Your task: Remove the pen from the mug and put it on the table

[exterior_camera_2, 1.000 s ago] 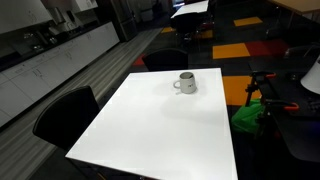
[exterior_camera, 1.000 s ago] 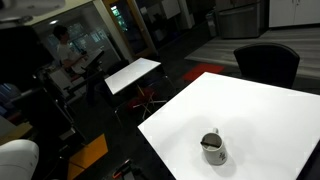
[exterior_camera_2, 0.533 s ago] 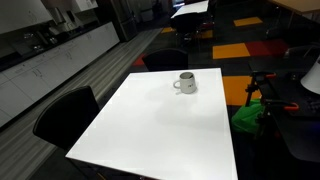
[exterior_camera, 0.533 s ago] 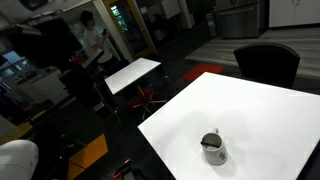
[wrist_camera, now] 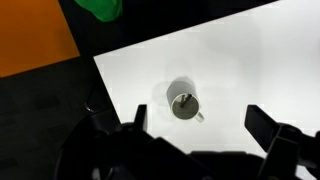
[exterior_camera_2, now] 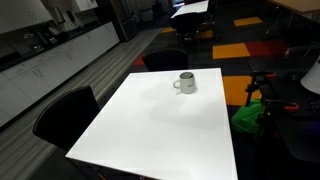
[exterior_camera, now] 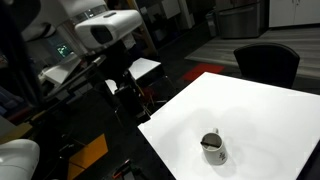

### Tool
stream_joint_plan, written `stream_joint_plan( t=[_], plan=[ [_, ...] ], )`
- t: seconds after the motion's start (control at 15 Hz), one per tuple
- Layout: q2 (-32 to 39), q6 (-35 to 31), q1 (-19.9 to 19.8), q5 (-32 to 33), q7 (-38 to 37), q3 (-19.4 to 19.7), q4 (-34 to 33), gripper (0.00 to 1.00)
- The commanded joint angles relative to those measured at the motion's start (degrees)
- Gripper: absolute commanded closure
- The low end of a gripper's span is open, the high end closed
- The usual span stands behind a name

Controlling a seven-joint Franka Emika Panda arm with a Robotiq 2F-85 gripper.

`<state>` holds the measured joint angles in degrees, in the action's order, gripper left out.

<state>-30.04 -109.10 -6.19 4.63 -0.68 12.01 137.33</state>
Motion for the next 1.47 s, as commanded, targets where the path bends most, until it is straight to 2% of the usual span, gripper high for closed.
stream_joint_plan(
  t=[0.0, 0.2, 0.53, 0.8, 0.87, 0.93, 1.4],
  plan=[
    [8.07, -1.70, -1.46, -1.62, -1.50, -0.83, -0.98, 0.00],
    [13.25, -5.36, -1.17, -1.97, 0.34, -0.60, -0.06, 0.00],
    [20.60, -16.58, -0.95, -2.57, 3.35, -0.57, 2.23, 0.00],
    [26.32, -25.55, -0.65, -7.71, 7.03, -0.63, 3.41, 0.00],
    [27.72, -25.98, -0.46, -9.79, 8.29, -0.81, 3.27, 0.00],
    [25.75, -23.74, -1.21, -7.00, 6.20, -1.03, 3.17, 0.00],
    [29.13, -24.46, -1.14, -8.65, 6.25, -1.38, 2.22, 0.00]
  ],
)
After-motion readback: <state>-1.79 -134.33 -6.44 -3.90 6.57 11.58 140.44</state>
